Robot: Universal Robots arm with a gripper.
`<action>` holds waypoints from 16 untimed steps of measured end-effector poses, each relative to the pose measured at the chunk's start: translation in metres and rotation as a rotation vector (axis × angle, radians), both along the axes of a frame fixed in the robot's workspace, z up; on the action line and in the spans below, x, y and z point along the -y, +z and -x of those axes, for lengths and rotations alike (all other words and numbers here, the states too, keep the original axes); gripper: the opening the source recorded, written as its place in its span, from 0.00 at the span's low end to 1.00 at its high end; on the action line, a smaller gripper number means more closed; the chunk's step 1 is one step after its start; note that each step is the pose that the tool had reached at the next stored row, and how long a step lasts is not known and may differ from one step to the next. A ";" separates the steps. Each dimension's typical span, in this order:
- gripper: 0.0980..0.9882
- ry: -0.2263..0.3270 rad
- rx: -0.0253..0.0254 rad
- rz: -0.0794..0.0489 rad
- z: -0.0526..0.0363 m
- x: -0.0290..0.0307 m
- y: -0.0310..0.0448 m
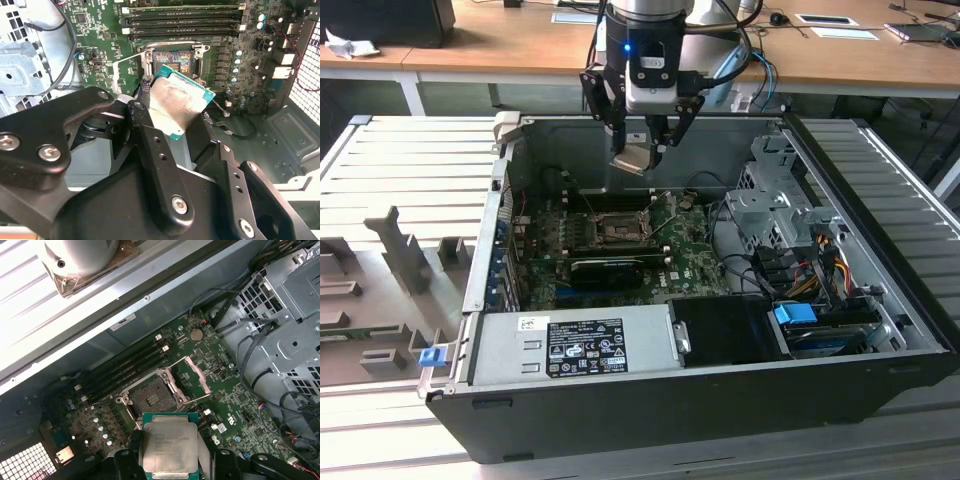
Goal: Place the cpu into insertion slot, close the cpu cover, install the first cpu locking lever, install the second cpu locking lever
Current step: 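Place the cpu into insertion slot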
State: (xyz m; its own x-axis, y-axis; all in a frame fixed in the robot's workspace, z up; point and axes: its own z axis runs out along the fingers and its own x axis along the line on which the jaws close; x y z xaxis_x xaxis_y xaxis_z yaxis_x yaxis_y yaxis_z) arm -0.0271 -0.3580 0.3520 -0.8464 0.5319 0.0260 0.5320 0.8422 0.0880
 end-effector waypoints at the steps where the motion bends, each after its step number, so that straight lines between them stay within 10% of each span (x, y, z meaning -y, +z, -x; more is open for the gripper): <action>1: 0.48 -0.002 -0.0001 0.000 0.0000 0.0000 0.0000; 16: 0.48 -0.069 0.0000 0.000 0.0000 0.0000 -0.0016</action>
